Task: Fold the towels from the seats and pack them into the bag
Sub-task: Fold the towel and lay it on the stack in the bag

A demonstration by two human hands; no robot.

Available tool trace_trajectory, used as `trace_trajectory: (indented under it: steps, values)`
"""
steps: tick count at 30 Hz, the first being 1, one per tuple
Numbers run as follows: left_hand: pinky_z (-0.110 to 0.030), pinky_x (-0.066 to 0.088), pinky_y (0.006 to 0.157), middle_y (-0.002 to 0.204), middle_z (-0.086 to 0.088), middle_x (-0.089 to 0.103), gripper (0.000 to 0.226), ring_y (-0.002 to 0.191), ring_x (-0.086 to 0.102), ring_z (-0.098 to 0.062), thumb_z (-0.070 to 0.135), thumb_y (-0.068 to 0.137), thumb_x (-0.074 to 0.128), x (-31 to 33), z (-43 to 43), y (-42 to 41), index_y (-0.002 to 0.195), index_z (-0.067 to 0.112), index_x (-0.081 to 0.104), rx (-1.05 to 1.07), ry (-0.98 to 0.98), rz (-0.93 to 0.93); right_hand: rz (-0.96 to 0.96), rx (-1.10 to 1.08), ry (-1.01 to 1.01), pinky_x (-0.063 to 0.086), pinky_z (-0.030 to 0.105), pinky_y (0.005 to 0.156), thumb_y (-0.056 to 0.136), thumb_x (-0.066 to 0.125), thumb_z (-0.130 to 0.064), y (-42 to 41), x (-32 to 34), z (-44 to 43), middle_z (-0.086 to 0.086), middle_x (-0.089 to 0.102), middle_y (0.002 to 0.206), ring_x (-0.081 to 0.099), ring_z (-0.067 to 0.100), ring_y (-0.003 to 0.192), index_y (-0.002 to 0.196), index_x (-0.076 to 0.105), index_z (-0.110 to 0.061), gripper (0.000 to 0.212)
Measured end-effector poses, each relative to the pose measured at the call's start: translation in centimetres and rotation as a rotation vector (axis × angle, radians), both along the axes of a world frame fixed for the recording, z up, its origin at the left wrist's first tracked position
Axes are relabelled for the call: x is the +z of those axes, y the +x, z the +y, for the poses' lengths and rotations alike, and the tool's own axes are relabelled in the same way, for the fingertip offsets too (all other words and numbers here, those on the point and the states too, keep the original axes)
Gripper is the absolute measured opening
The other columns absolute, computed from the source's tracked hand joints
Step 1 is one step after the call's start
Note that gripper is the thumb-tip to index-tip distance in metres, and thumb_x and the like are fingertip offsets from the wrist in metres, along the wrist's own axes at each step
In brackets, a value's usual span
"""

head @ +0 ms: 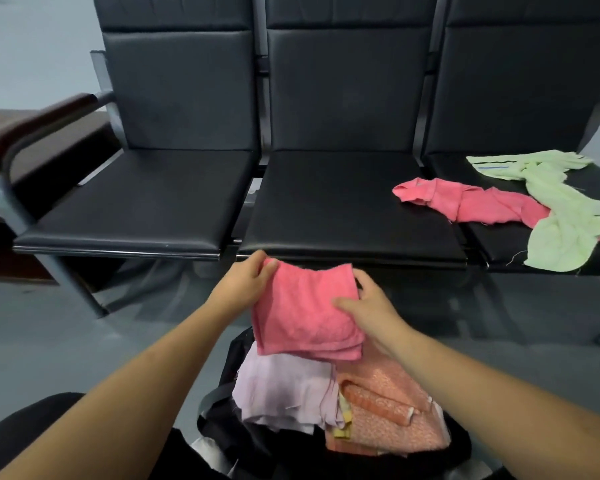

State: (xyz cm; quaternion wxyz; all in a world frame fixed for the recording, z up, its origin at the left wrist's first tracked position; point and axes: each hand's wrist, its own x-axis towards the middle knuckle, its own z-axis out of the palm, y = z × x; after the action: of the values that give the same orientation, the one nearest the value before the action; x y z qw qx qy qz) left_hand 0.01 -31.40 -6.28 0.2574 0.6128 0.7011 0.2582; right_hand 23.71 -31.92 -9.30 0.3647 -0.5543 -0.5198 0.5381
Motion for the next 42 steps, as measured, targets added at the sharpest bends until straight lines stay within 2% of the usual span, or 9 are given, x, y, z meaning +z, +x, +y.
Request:
trace_trajectory:
  steps: [7,12,17,23,26,29,34,39,42]
  values:
    - [-0.031,0.038,0.076,0.106,-0.013,0.066,0.036,0.102,0.062,-0.031,0.047,0.104,0.045,-8.0,-2.2,-1.5,0.093,0.014,0.053,-0.059,-0.313,0.081,-0.303,0.029,-0.27,0.061,0.045,0.074,0.07,0.068,-0.021,-2.8,-8.7,-2.5,0.004,0.07,0.107,0.073,0.023,0.083,0.137,0.05,-0.021,0.069]
    - [-0.037,0.048,0.085,0.119,-0.019,0.064,0.041,0.103,0.061,-0.033,0.047,0.103,0.048,-11.9,-1.9,-1.1,0.111,0.007,0.051,-0.134,-0.444,0.154,-0.47,0.041,-0.387,0.06,0.042,0.082,0.057,0.06,-0.033,-3.0,-16.0,-1.5,0.003,0.07,0.103,0.07,0.024,0.091,0.129,0.054,-0.02,0.073]
    - [-0.039,0.047,0.091,0.129,-0.019,0.058,0.057,0.116,0.058,-0.036,0.045,0.096,0.06,-12.8,-0.8,-0.6,0.133,0.006,0.04,-0.123,-0.501,0.228,-0.722,0.143,-0.349,0.047,0.028,0.082,0.09,0.056,-0.017,-4.6,-9.7,-1.5,0.014,0.059,0.132,0.061,0.032,0.116,0.141,0.041,-0.005,0.054]
    - [-0.038,0.046,0.082,0.117,-0.019,0.056,0.026,0.106,0.057,-0.036,0.023,0.096,0.057,-10.9,0.7,0.1,0.11,0.002,0.049,-0.096,-0.362,0.296,-0.944,0.301,-0.174,0.04,0.027,0.059,0.093,0.055,-0.015,-4.6,-4.6,-0.1,0.012,0.064,0.101,0.063,0.031,0.086,0.096,0.06,-0.008,0.008]
    - [-0.037,0.051,0.082,0.11,-0.016,0.062,0.023,0.101,0.061,-0.034,0.018,0.095,0.052,-8.1,1.7,1.5,0.108,0.001,0.059,-0.123,-0.264,0.267,-0.859,0.232,-0.134,0.044,0.027,0.055,0.088,0.056,-0.014,-3.2,-2.0,1.9,0.009,0.062,0.084,0.063,0.028,0.075,0.072,0.053,-0.011,0.016]
    - [-0.029,0.05,0.078,0.101,-0.007,0.071,0.019,0.095,0.065,-0.026,0.017,0.094,0.054,-4.1,2.8,3.7,0.103,0.009,0.069,-0.19,-0.182,0.191,-0.708,0.119,-0.145,0.064,0.04,0.069,0.089,0.054,-0.014,0.1,0.8,4.3,0.016,0.073,0.085,0.074,0.031,0.074,0.084,0.067,-0.002,0.019]
    - [-0.009,0.047,0.061,0.081,0.005,0.072,0.013,0.07,0.066,-0.007,0.01,0.094,0.055,2.2,6.4,8.9,0.093,0.015,0.067,-0.274,-0.085,-0.023,-0.523,-0.125,-0.104,0.063,0.048,0.077,0.095,0.055,-0.01,9.6,5.8,8.6,0.017,0.07,0.086,0.075,0.03,0.083,0.093,0.068,0.002,0.018]
    - [-0.023,0.05,0.07,0.089,0.007,0.072,0.012,0.082,0.067,-0.009,0.019,0.095,0.055,5.2,11.5,16.8,0.091,0.025,0.065,-0.37,-0.006,-0.007,-0.66,-0.33,-0.036,0.062,0.052,0.076,0.089,0.053,-0.011,20.1,8.6,11.2,0.024,0.071,0.079,0.075,0.04,0.081,0.077,0.066,0.0,0.021]
    - [-0.022,0.044,0.065,0.093,0.007,0.066,0.01,0.081,0.061,-0.008,0.02,0.095,0.056,5.5,14.3,21.8,0.091,0.025,0.064,-0.396,0.052,0.055,-0.8,-0.417,0.009,0.056,0.037,0.068,0.087,0.052,-0.011,24.5,8.9,12.1,0.018,0.06,0.067,0.068,0.039,0.083,0.075,0.055,-0.007,0.014]
